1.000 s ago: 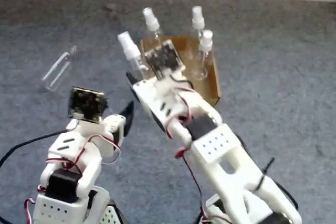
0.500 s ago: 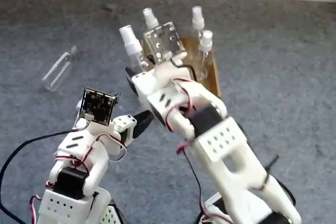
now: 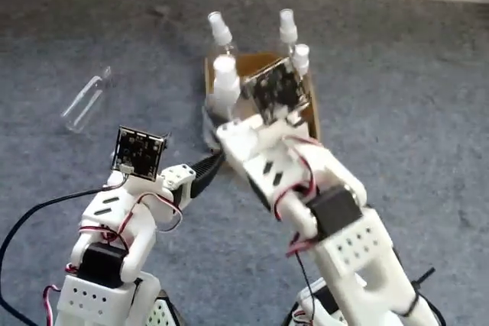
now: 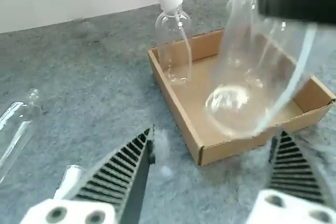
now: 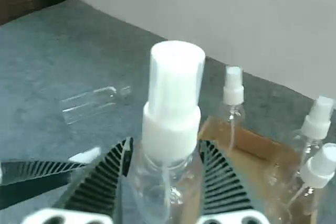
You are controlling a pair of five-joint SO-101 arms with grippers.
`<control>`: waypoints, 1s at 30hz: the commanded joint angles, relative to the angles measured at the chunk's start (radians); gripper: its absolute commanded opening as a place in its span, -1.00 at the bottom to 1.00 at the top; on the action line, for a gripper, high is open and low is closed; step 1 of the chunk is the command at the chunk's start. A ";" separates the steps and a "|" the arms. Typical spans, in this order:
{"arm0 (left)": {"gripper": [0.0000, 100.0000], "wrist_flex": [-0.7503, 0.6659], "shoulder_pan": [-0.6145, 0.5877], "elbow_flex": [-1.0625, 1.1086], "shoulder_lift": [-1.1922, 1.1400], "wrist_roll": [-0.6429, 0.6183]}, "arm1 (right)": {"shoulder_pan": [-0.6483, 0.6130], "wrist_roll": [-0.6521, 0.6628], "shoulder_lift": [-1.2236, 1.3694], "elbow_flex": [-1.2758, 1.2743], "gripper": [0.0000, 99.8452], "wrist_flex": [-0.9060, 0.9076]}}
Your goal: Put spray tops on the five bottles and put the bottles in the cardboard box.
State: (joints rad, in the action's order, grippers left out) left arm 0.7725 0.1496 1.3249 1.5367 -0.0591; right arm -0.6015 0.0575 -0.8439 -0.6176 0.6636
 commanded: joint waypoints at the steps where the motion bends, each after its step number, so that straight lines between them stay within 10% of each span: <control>1: -0.57 -0.029 -0.110 -0.002 0.012 0.009 | 0.085 0.014 0.131 0.018 -0.99 -0.111; 6: -0.77 -0.094 -0.266 0.001 0.001 -0.017 | 0.108 0.014 0.346 0.067 -0.99 -0.262; 30: -0.78 -0.101 -0.263 0.027 0.001 -0.031 | 0.168 0.012 0.921 0.381 -0.99 -0.510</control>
State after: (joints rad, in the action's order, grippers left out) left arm 0.6928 -0.1082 1.3571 1.5367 -0.0790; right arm -0.4480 0.0606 0.0783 -0.3230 0.1788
